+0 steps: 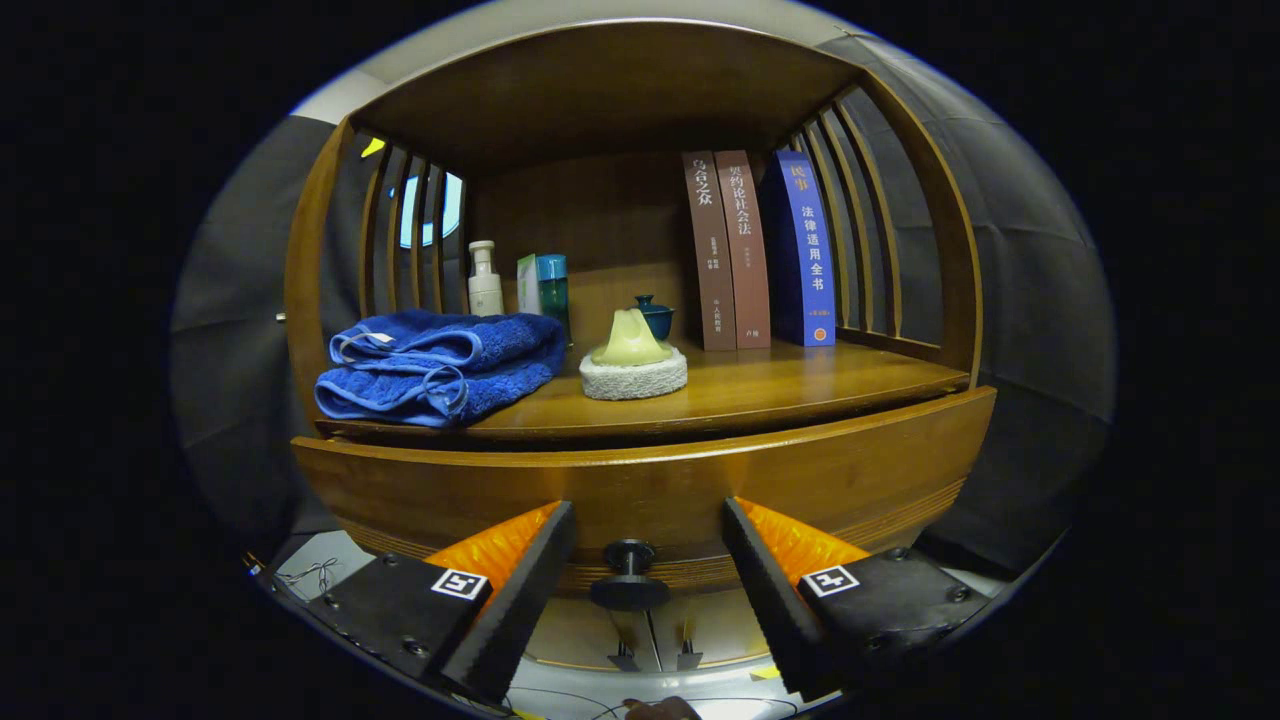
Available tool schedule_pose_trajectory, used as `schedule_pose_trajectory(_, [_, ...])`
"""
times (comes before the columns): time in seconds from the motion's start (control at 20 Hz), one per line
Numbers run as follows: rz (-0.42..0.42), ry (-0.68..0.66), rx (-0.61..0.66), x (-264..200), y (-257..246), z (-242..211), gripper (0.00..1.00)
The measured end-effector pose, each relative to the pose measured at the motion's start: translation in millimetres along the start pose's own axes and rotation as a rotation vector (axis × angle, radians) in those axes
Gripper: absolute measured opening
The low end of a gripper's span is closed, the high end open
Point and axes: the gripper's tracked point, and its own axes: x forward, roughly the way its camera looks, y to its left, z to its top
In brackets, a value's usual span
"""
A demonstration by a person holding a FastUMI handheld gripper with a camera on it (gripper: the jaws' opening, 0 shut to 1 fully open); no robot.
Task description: Pull open the drawer, take out the items inside it, and place them on the countertop above the cabinet.
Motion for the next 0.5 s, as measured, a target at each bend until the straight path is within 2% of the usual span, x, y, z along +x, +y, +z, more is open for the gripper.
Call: schedule_pose_trajectory(0.5, [-0.012,0.0,0.012,13.6,-1.7,-0.4,0.98])
